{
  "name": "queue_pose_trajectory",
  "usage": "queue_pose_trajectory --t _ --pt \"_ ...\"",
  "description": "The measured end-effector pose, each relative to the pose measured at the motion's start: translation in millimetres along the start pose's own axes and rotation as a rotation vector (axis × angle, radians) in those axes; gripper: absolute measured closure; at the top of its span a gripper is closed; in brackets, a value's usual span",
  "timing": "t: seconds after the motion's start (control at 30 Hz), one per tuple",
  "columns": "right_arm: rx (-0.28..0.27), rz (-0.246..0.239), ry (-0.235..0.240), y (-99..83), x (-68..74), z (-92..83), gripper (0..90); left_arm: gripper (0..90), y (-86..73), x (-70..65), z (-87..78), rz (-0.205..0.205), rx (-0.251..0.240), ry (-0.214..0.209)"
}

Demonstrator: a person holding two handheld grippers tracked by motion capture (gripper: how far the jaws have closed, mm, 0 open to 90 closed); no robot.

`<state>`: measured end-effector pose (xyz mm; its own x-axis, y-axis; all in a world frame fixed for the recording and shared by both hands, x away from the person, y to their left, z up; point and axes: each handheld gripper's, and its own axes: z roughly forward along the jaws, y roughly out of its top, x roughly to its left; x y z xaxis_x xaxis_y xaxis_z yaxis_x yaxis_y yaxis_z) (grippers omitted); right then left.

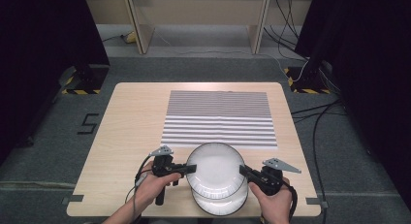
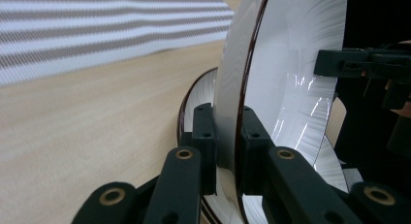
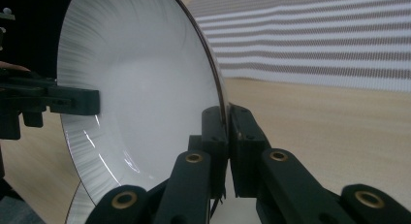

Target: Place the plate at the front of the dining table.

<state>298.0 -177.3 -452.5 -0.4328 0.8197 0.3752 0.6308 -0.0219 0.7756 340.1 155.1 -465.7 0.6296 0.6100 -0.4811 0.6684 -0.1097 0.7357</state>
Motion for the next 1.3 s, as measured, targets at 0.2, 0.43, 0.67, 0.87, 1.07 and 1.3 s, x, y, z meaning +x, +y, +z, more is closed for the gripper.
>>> queue_pose_trajectory --t 0.2,0.43,0.67,0.87,1.07,1.3 --pt "-0.034 -0.021 -0.021 11.1 0.1 -2.2 84.4 79.8 13.0 -7.3 -3.5 0.042 -0.042 -0.019" --pt "-0.088 -0.082 -0.063 27.1 5.1 -3.2 85.1 80.8 27.5 -5.6 -1.4 0.049 -0.087 0.009" --pt "-0.133 -0.106 -0.088 39.4 8.5 -1.7 85.2 81.5 39.6 -5.3 -0.9 0.092 -0.136 0.039" --pt "-0.176 -0.130 -0.120 45.3 8.3 0.1 84.8 81.6 46.1 -6.2 2.8 0.124 -0.170 0.048" --pt "-0.197 -0.144 -0.139 51.4 7.1 -1.0 84.7 81.7 52.0 -6.3 6.3 0.130 -0.188 0.044" --pt "-0.199 -0.138 -0.151 57.0 2.5 3.1 84.5 81.7 58.2 -2.6 12.7 0.131 -0.186 0.046"
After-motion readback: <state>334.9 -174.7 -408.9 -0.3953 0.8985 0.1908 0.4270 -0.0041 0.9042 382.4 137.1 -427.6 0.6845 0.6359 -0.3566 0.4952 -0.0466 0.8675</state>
